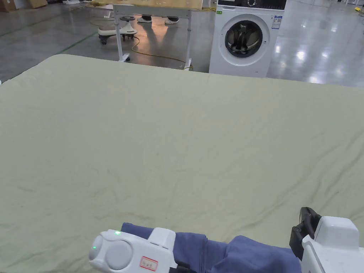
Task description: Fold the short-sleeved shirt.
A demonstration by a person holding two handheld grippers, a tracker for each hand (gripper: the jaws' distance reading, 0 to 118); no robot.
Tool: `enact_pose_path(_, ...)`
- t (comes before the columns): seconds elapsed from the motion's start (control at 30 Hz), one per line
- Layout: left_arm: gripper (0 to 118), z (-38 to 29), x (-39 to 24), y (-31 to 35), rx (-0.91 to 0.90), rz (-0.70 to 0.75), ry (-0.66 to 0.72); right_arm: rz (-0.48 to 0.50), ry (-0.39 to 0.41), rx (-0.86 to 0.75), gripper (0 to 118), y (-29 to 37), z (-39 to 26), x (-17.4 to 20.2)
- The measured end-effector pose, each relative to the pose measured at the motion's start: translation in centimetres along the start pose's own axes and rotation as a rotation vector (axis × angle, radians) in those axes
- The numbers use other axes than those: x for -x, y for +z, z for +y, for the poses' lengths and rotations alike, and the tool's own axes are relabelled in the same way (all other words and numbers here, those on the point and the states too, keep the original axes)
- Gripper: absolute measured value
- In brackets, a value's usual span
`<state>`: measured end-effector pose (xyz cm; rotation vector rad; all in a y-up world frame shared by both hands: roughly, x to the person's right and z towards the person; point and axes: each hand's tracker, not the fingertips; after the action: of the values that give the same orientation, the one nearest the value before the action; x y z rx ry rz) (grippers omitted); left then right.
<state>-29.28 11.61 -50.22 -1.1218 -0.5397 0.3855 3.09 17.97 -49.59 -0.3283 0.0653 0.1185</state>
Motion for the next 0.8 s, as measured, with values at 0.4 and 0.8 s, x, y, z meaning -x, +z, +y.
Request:
enact_pose_path(0.4, 61, 0.4, 13.8, 11.1, -0.243, -0.045, 0.264, 0.013, -0.004, -0.099, 2, 0.2, 1.5, 0.6)
enact_pose_path(0.8, 57, -1.9, 21.2, 5.1, -0.229, -0.449, 0.454, 0.012, -0.022, -0.145, 2, 1.0, 2.4, 0.6)
